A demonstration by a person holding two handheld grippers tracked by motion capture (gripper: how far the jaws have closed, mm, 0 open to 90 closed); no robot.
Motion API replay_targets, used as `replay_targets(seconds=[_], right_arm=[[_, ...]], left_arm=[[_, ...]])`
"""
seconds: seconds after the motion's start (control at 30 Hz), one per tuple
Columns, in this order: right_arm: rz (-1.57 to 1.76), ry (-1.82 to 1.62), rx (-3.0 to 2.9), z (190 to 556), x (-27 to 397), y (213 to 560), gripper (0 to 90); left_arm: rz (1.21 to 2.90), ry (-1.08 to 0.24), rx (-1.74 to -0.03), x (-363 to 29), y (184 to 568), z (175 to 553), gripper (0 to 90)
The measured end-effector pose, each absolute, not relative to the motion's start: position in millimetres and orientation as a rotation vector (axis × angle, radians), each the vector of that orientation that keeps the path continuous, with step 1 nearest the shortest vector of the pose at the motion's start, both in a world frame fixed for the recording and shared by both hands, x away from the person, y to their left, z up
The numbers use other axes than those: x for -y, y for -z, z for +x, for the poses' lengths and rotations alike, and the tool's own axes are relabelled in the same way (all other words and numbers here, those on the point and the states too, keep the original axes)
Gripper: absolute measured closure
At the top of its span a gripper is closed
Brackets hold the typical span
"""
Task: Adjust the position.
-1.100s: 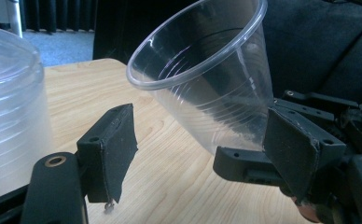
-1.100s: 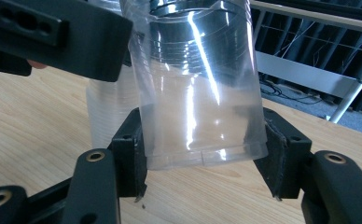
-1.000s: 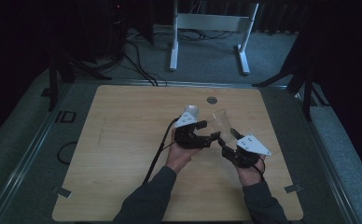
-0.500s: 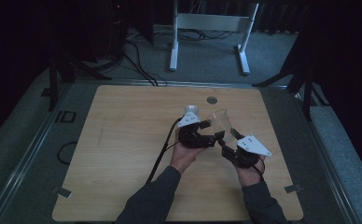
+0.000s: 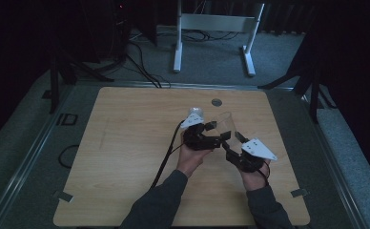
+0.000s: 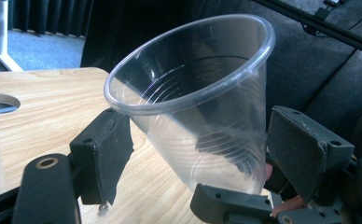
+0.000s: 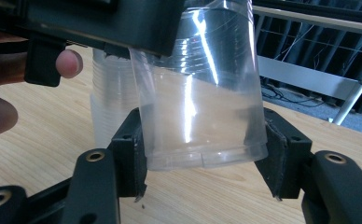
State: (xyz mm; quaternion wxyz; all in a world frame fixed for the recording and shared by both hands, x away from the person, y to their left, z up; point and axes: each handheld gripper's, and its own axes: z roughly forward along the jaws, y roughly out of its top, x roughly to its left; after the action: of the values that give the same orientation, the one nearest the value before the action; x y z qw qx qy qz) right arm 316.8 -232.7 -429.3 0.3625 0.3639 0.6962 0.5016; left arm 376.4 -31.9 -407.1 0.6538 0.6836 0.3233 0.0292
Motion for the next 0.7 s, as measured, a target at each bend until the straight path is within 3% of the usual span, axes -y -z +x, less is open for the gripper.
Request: replay_targets(seconds=[0.33,0.7], right_arm=[[0.940,-1.298,-1.800,317.7,232.1,430.4,42.2],[0.956,-1.310,-1.811,319.2,234.8,432.3,42.0]], left_arm=[[1.484,-0.014,-0.777,34.8,407.7,380.5,21.8],[1.473,-0.050,-0.771,38.7,405.6,377.1,24.8]])
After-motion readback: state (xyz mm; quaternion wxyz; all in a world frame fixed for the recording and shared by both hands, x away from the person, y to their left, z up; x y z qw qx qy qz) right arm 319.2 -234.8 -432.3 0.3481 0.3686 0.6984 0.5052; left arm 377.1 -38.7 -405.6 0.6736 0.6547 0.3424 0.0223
